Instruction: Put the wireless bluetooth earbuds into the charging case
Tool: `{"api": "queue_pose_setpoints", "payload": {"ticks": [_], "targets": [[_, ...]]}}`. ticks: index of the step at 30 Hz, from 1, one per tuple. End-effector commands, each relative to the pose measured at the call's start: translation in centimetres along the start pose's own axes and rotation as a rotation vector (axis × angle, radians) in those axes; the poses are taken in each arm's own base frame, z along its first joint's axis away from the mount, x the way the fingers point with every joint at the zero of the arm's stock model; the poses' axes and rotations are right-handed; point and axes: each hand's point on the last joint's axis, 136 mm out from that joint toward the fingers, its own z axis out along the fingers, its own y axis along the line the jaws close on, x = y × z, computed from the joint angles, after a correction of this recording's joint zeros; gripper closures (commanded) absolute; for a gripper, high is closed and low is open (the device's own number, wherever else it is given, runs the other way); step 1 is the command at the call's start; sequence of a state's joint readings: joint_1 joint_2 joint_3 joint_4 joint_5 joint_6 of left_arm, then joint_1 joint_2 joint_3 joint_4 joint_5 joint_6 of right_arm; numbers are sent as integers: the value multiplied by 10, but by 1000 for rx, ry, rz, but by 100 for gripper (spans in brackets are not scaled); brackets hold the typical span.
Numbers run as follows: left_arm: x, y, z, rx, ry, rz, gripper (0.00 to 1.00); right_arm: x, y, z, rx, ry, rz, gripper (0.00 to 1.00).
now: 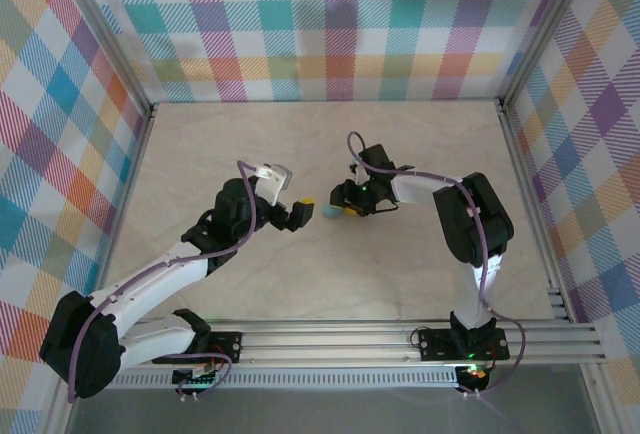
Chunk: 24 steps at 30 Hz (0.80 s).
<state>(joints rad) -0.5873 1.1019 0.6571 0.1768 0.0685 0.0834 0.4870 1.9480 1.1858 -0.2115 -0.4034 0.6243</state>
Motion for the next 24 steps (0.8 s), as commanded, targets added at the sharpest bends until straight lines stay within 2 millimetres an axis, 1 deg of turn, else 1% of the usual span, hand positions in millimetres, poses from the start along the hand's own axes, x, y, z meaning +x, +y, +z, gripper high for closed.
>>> {"api": "queue_pose_setpoints", "payload": {"ticks": [1,3,6,9,10,12,13,14,16,19,21,22,24], "targets": [[-2,19,-6,-80,-1,22,0,-6,4,-25,59,-46,-79,44],[-2,30,-6,-120,11,23,0,-8,3,-36,98,-68,-105,41],[-1,53,-9,-201,30,15,0,-15,0,-57,158,-124,-142,37],[11,90,-17,-341,27,-26,0,-26,-6,-87,239,-218,-207,29],[16,107,-23,-407,23,-53,0,-31,-10,-100,280,-264,-233,26],[32,135,-32,-494,21,-120,0,-41,-21,-125,365,-361,-275,20],[40,147,-36,-521,15,-158,0,-47,-29,-138,414,-417,-295,15],[50,158,-38,-545,18,-186,0,-53,-40,-151,472,-469,-314,9],[69,171,-38,-578,44,-193,0,-60,-59,-170,562,-549,-356,0],[101,190,-33,-628,128,-195,0,-68,-90,-197,677,-675,-376,0],[115,199,-29,-647,120,-217,0,-69,-108,-210,720,-758,-408,1],[114,204,-27,-648,84,-226,0,-68,-116,-217,730,-813,-430,0],[108,204,-20,-616,56,-197,0,-64,-129,-226,713,-898,-454,0]]}}
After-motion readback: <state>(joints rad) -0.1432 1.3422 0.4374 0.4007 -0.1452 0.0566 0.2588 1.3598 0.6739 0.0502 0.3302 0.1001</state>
